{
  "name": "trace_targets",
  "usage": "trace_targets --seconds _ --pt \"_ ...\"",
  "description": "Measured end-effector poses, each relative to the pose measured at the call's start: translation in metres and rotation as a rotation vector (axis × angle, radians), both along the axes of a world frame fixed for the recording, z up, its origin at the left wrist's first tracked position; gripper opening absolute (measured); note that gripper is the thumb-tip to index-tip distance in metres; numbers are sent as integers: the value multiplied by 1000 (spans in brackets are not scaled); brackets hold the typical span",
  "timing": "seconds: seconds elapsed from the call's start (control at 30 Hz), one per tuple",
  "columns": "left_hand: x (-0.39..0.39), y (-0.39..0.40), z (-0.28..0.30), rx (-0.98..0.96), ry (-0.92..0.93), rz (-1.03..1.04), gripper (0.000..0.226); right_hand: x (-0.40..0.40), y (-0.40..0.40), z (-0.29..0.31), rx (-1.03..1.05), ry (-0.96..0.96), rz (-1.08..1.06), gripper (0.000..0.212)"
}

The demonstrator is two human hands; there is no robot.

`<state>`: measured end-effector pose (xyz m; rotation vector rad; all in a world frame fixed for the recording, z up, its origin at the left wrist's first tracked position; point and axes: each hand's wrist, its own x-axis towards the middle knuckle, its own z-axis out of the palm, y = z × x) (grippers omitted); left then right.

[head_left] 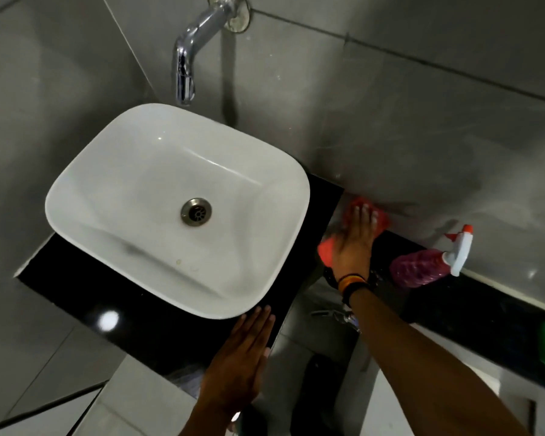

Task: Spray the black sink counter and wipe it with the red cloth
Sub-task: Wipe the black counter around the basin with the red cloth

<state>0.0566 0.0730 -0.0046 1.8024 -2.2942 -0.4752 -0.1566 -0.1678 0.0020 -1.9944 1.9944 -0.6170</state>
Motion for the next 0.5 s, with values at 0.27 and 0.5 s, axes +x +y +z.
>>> trace_targets --seconds 0.27,0.5 --pt "1 2 -1 15 37 -3 58 -49 -9 -54 695 195 92 62" --pt "4 0 -1 6 93 -28 59 -34 33 -40 426 185 78 61"
